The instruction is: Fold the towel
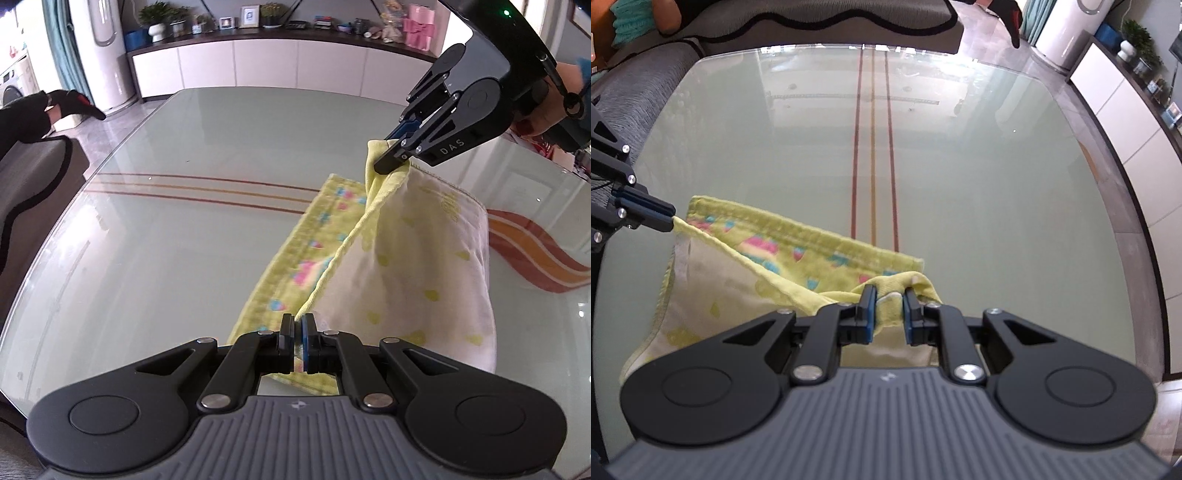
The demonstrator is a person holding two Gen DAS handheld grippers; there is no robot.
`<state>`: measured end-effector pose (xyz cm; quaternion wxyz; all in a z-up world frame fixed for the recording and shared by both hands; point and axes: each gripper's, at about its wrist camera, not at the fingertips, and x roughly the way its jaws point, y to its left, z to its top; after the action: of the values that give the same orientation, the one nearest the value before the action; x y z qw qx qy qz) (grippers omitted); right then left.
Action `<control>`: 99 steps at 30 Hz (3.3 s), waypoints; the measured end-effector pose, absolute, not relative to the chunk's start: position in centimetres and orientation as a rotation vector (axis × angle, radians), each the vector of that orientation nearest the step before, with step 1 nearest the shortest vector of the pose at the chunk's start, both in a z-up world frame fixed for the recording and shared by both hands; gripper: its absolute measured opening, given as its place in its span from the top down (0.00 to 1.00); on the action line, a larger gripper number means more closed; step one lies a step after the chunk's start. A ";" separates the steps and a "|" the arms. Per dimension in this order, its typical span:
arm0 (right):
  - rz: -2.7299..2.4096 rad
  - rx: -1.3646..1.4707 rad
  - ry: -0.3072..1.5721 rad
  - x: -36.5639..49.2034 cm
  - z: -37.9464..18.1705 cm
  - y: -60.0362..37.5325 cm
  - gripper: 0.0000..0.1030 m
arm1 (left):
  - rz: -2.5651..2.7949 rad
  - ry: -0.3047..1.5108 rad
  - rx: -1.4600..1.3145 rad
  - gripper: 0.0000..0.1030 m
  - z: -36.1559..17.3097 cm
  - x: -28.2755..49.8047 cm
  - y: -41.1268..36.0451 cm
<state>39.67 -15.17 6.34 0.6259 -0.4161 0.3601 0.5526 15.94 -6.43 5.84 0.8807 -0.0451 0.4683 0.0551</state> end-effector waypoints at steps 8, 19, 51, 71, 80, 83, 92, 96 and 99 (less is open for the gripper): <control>1.240 -0.990 0.827 40.2 3.9 -13.1 0.69 | 0.150 1.007 -0.109 0.96 4.7 16.1 -4.4; 1.177 -0.949 0.739 40.5 4.9 -16.4 0.36 | 0.098 1.013 -0.136 0.86 3.3 16.5 -4.3; 1.145 -0.921 0.873 38.8 1.8 -26.5 0.28 | 0.133 1.032 -0.056 0.82 2.0 17.2 -4.8; 1.110 -0.930 0.894 38.6 1.6 -26.0 0.22 | 0.258 1.000 -0.058 0.84 4.1 14.5 -4.0; 1.087 -0.972 0.858 37.8 1.6 -25.7 0.16 | 0.320 1.030 -0.021 0.81 4.4 13.3 -3.7; 1.091 -1.002 0.821 37.5 1.9 -25.8 0.16 | 0.248 1.007 0.040 0.70 5.2 12.9 -6.4; 1.110 -0.929 0.879 38.2 3.5 -28.3 0.27 | -0.087 0.937 0.308 0.55 5.5 12.4 -18.8; 1.119 -0.895 0.918 38.6 2.6 -28.6 0.35 | -0.156 0.923 0.327 0.54 5.0 12.4 -21.3; 1.141 -0.847 0.940 38.7 2.3 -28.8 0.46 | -0.161 0.939 0.332 0.54 4.1 12.8 -21.8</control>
<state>38.74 -28.81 2.29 0.6588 -0.3740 0.4151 0.5038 12.77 -21.82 4.10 0.8756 0.1589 0.4497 -0.0771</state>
